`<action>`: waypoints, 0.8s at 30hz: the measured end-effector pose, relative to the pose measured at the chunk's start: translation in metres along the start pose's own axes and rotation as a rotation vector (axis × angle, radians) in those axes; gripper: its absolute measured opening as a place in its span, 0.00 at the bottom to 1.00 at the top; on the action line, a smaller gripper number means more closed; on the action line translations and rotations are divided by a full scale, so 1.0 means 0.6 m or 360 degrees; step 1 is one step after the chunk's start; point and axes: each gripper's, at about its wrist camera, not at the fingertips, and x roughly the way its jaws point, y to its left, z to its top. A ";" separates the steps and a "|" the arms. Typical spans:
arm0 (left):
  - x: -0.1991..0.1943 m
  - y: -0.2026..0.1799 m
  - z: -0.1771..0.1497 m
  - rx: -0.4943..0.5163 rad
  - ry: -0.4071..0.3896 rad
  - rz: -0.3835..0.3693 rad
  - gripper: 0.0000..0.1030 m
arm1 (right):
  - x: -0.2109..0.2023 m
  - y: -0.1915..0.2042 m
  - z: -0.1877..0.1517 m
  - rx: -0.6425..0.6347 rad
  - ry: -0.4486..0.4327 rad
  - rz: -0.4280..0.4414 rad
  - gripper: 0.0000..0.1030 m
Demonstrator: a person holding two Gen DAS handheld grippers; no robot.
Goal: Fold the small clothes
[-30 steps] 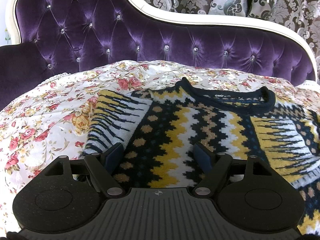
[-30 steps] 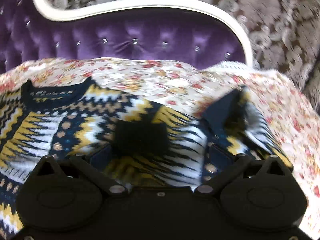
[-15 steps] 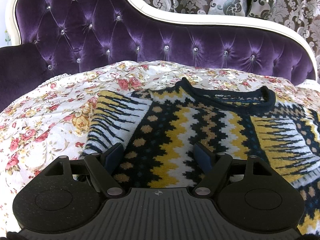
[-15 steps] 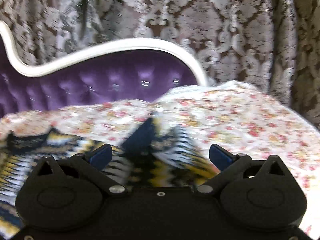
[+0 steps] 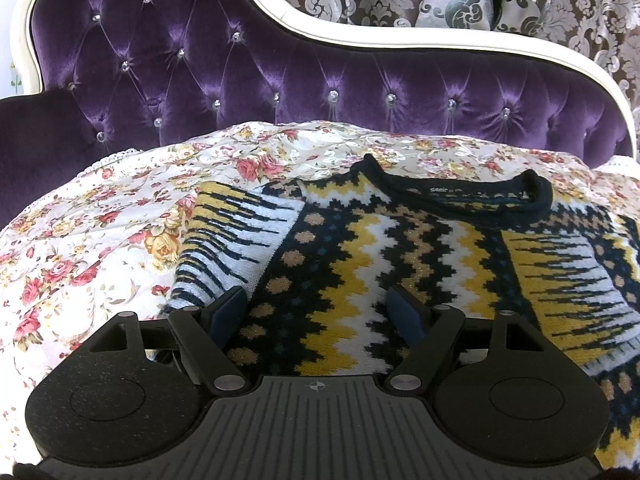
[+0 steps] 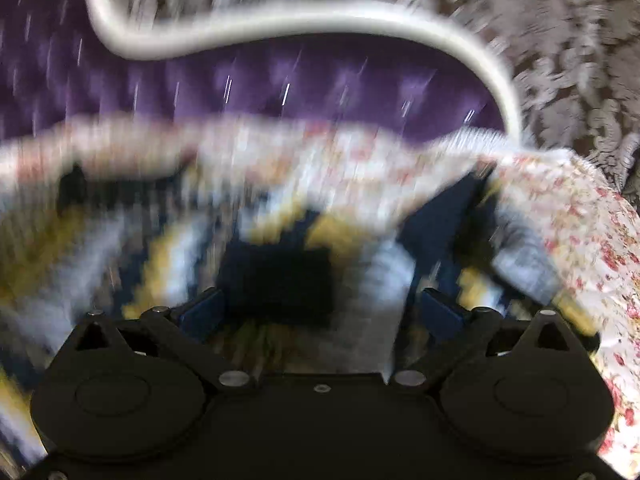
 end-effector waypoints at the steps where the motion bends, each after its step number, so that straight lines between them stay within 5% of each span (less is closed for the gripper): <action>1: 0.000 0.000 0.000 0.0000 0.0000 0.0000 0.75 | -0.003 -0.004 0.001 0.0010 0.0034 0.0019 0.99; 3: 0.000 0.000 0.000 -0.0001 -0.0001 -0.0001 0.75 | -0.016 -0.016 0.003 0.0012 0.0051 0.0070 0.99; 6: 0.000 0.000 0.000 -0.0002 -0.0001 -0.0001 0.75 | -0.050 -0.049 0.010 0.0064 -0.0100 0.0005 0.97; 8: 0.000 0.000 0.000 0.0000 -0.0002 0.0001 0.75 | -0.063 -0.073 0.015 0.0081 -0.0176 -0.0098 0.85; 10: 0.000 0.000 0.000 0.0000 -0.0001 0.0000 0.75 | -0.061 -0.095 0.025 0.0080 -0.0172 -0.0154 0.58; 12: 0.000 0.000 0.000 -0.0001 -0.0001 0.0000 0.75 | -0.059 -0.117 0.031 0.0155 -0.0161 -0.0053 0.48; 14: 0.000 0.000 0.000 -0.0002 -0.0005 0.0000 0.75 | -0.056 -0.127 0.031 0.0254 -0.0150 0.0118 0.47; 18: 0.000 0.000 0.000 -0.0002 -0.0004 -0.0002 0.75 | -0.033 -0.112 0.037 0.0283 -0.0151 0.0170 0.48; 24: 0.000 0.000 -0.001 -0.0002 -0.0006 0.0000 0.75 | 0.013 -0.105 0.073 0.0320 -0.0117 -0.0101 0.68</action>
